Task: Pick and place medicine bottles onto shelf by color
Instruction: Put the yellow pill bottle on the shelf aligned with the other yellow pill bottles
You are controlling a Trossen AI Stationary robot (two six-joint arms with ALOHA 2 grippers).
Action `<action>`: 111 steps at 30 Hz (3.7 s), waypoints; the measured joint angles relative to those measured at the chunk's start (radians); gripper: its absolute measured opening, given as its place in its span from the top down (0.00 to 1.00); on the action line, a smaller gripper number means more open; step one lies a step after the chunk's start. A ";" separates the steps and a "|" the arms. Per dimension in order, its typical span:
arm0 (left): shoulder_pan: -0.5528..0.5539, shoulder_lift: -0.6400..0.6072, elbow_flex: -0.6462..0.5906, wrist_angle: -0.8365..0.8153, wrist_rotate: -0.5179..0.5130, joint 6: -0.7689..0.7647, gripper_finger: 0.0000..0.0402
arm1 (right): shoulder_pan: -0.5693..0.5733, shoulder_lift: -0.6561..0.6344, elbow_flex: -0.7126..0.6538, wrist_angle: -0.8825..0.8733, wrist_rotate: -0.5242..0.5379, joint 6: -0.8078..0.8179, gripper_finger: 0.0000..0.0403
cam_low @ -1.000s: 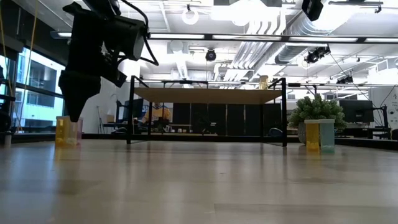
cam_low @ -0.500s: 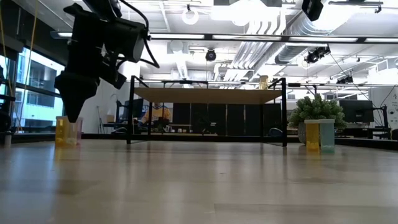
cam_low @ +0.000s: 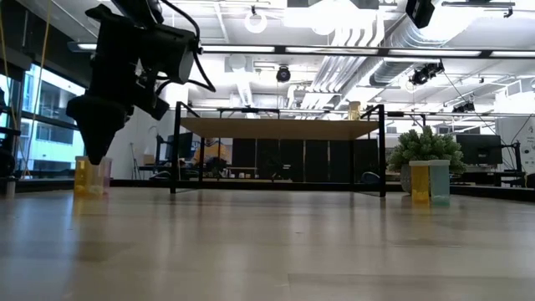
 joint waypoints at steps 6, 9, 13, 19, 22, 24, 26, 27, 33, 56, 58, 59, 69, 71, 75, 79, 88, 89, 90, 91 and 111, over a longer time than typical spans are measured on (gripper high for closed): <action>0.000 0.000 0.000 -0.002 -0.001 0.049 0.46 | 0.000 0.000 0.000 0.000 0.000 0.000 1.00; 0.000 0.000 0.000 -0.004 0.012 0.075 0.46 | 0.000 0.000 0.000 0.000 0.000 0.004 1.00; 0.000 0.000 0.000 -0.004 0.016 0.078 0.46 | 0.000 0.000 0.000 0.000 0.000 0.019 1.00; 0.000 0.000 0.000 -0.004 0.028 0.036 0.46 | 0.000 0.000 0.000 0.000 0.000 0.019 1.00; 0.000 0.000 0.000 -0.003 0.014 0.035 0.46 | 0.000 0.000 0.000 0.000 0.005 0.019 1.00; 0.000 0.000 0.000 -0.001 0.000 0.035 0.46 | 0.000 0.000 0.000 0.000 0.015 0.019 1.00; 0.000 0.000 0.000 -0.001 -0.010 0.042 0.46 | 0.000 0.000 0.000 0.000 0.019 0.019 1.00; 0.000 0.000 0.000 -0.001 -0.012 0.052 0.46 | 0.000 0.000 0.000 0.000 0.019 0.019 1.00; -0.001 0.000 0.000 -0.002 -0.035 0.078 0.46 | 0.000 0.000 0.000 0.000 0.019 0.026 1.00; -0.034 -0.005 -0.047 -0.003 -0.066 0.033 0.46 | 0.000 0.000 0.000 0.000 0.063 0.054 1.00; -0.034 -0.005 -0.047 0.011 -0.064 0.027 0.46 | 0.000 0.000 0.000 0.000 0.063 0.054 1.00; -0.034 -0.005 -0.047 0.021 -0.063 0.025 0.46 | 0.000 0.000 0.000 0.000 0.061 0.055 1.00; -0.034 -0.005 -0.047 0.053 -0.047 0.025 0.46 | 0.000 0.000 0.000 0.000 0.055 0.056 1.00; -0.034 -0.005 -0.047 0.051 -0.047 0.026 0.47 | 0.000 0.000 0.000 0.000 0.055 0.056 1.00; -0.033 -0.005 -0.047 0.051 -0.048 0.054 0.51 | 0.000 0.000 0.000 0.000 0.055 0.056 1.00; -0.033 -0.005 -0.047 0.051 -0.060 0.063 0.56 | 0.000 0.000 0.000 0.000 0.056 0.056 1.00; -0.033 -0.005 -0.047 0.044 -0.062 0.078 0.68 | 0.000 0.000 0.000 0.000 0.056 0.055 1.00; -0.033 -0.005 -0.047 0.044 -0.062 0.078 0.69 | 0.000 0.000 0.000 0.000 0.056 0.055 1.00; -0.033 -0.005 -0.047 0.044 -0.062 0.078 0.70 | 0.000 0.000 0.000 0.000 0.056 0.055 1.00; -0.033 -0.005 -0.047 0.042 -0.063 0.078 0.71 | 0.000 0.000 0.000 0.000 0.056 0.055 1.00; -0.032 -0.005 0.004 0.015 -0.060 0.078 0.72 | 0.000 0.000 0.000 0.000 0.055 0.052 1.00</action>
